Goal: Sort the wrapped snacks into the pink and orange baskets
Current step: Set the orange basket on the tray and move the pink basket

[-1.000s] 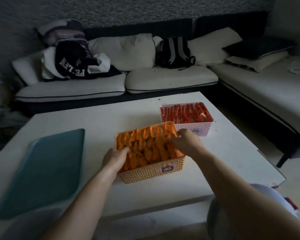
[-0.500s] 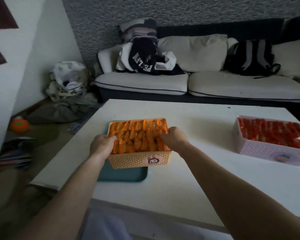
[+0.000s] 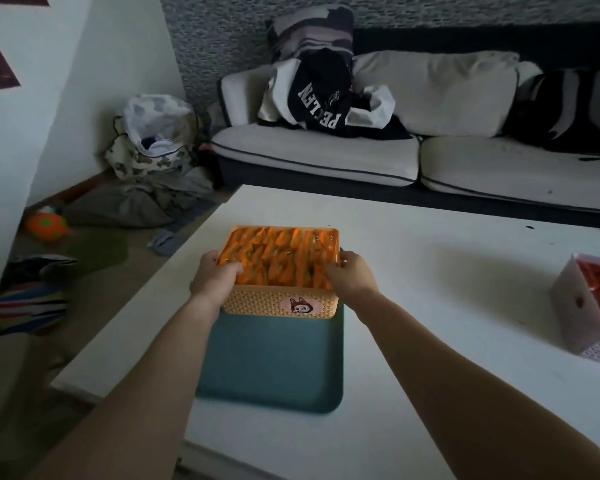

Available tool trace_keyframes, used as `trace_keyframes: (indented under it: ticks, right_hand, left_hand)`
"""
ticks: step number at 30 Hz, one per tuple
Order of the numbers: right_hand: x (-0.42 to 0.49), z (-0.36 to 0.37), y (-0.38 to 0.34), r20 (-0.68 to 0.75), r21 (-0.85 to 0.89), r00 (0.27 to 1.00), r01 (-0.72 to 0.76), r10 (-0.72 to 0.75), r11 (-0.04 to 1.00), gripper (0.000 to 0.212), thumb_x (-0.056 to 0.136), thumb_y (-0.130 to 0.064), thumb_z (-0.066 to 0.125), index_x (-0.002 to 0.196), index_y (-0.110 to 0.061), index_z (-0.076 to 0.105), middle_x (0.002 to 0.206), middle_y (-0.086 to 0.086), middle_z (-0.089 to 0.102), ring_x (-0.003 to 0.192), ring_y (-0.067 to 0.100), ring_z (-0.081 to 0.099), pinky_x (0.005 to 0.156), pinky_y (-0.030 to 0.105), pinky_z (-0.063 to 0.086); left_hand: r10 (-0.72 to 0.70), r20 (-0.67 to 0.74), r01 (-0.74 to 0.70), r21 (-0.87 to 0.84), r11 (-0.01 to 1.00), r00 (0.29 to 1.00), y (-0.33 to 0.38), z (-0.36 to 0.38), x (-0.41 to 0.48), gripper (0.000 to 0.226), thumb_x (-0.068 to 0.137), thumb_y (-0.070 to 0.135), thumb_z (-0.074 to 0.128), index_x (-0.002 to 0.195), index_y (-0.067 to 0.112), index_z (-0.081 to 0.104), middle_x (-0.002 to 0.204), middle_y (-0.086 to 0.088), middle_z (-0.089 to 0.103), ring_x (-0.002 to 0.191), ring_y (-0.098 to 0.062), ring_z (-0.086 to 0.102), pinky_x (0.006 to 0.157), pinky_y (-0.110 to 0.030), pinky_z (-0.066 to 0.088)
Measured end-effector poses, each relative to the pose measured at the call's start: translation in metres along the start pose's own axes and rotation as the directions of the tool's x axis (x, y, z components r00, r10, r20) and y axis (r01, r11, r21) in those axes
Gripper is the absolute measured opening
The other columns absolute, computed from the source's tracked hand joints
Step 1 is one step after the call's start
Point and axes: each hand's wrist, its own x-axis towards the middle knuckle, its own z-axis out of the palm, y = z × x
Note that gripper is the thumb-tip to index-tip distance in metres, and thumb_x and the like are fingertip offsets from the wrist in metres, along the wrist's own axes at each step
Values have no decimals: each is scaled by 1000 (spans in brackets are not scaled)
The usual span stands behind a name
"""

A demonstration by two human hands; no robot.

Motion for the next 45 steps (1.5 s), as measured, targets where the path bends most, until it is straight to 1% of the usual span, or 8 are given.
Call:
trace_keyframes:
  ticks: [4, 9, 12, 21, 26, 33, 41, 45]
  right_hand:
    - [12, -5, 1, -20, 15, 1000, 16, -16, 1000, 13, 98, -35, 52, 89, -28, 57, 103, 2, 71, 93, 23, 69, 87, 46, 59]
    - [8, -25, 10, -43, -146, 998, 32, -39, 989, 57, 98, -35, 59, 147, -10, 43, 136, 6, 57, 117, 25, 58, 89, 35, 50]
    - [-7, -57, 27, -84, -205, 995, 38, -56, 978, 59, 98, -28, 60, 150, -11, 40, 144, 8, 53, 126, 26, 55, 90, 30, 44]
    - [-85, -217, 99, -276, -176, 961, -52, 1, 983, 46, 95, -16, 63, 140, -12, 53, 125, 6, 63, 108, 24, 61, 87, 35, 52]
    - [-124, -308, 140, -509, -61, 858, -110, 64, 992, 21, 89, -11, 60, 108, -14, 68, 100, 6, 69, 87, 24, 61, 64, 30, 44]
    - [-135, -396, 206, -754, 117, 570, -373, 327, 920, 55, 86, -21, 50, 141, -18, 50, 144, 17, 40, 134, 38, 37, 110, 48, 33]
    - [-107, -432, 279, -588, 305, 668, -340, 457, 890, 60, 65, -43, 54, 119, -18, 52, 115, 12, 58, 98, 31, 64, 80, 53, 60]
    - [-108, -423, 258, -554, 285, 648, -442, 522, 851, 63, 66, -47, 51, 120, -15, 51, 121, 12, 46, 114, 38, 50, 96, 57, 50]
  left_hand:
    - [39, -47, -40, -13, 999, 998, 10, 15, 4, 42, 68, 40, 60, 108, 26, 61, 103, -7, 69, 103, -37, 61, 88, -54, 54]
    - [145, -202, -93, 244, 965, 969, 31, 29, -23, 50, 93, 38, 62, 136, 13, 55, 134, -16, 56, 123, -43, 46, 89, -52, 46]
    - [280, -203, -177, 414, 893, 938, 41, 37, -48, 64, 93, 41, 63, 148, 14, 44, 151, -15, 42, 135, -42, 38, 103, -56, 44]
    - [528, 214, -568, 372, 734, 822, 105, 149, -181, 50, 92, 33, 62, 139, 17, 53, 141, -11, 52, 131, -31, 47, 109, -44, 41]
    - [410, 494, -565, 216, 797, 767, 130, 245, -257, 53, 92, 33, 61, 142, 18, 52, 144, -8, 50, 131, -27, 52, 108, -41, 44]
    - [369, 592, -564, 181, 806, 717, 164, 346, -296, 53, 98, 35, 59, 145, 11, 50, 148, -8, 55, 134, -26, 52, 105, -31, 40]
    - [293, 626, -503, 186, 844, 723, 179, 416, -291, 30, 103, 25, 45, 117, 10, 67, 117, -14, 70, 110, -35, 63, 88, -35, 47]
    - [300, 563, -488, 217, 846, 770, 175, 418, -286, 34, 100, 13, 41, 122, 16, 67, 117, -10, 70, 101, -32, 63, 81, -31, 45]
